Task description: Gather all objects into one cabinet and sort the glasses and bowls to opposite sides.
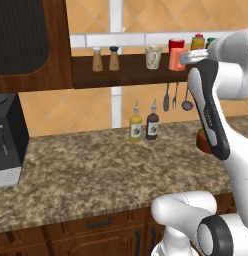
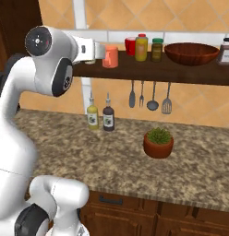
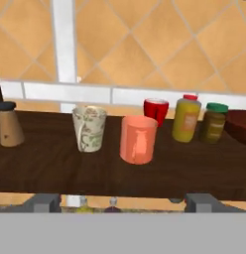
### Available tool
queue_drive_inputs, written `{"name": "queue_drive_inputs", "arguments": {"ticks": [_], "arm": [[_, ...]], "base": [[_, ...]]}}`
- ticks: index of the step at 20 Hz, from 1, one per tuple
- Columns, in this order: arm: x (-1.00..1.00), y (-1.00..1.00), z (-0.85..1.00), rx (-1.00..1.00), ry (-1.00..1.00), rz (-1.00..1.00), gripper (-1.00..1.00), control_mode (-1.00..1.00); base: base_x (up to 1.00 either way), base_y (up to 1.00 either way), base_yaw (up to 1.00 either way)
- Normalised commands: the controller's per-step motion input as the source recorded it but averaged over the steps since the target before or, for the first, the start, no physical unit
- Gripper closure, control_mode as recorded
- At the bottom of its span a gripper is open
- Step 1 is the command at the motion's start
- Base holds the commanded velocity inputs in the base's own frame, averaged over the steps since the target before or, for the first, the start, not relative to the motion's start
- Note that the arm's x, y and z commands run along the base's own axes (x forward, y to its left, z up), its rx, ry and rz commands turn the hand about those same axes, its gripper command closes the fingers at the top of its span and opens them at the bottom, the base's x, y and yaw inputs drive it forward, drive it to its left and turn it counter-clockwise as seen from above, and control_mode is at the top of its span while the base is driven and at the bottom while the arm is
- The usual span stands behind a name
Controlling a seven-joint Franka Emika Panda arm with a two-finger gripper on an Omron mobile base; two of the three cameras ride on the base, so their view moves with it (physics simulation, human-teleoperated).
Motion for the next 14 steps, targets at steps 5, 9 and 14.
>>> {"name": "queue_drive_inputs", "arguments": {"ticks": [5, 9, 14], "arm": [[-0.70, -0.76, -0.27, 0.00, 0.00, 0.00, -1.00, -1.00], [-0.45, -0.57, -0.06, 0.00, 0.00, 0.00, -1.00, -1.00], [-0.17, -0.28, -0.13, 0.00, 0.00, 0.00, -1.00, -1.00]], "base": [[0.00, 0.00, 0.00], [0.00, 0.00, 0.00], [0.00, 0.00, 0.00]]}}
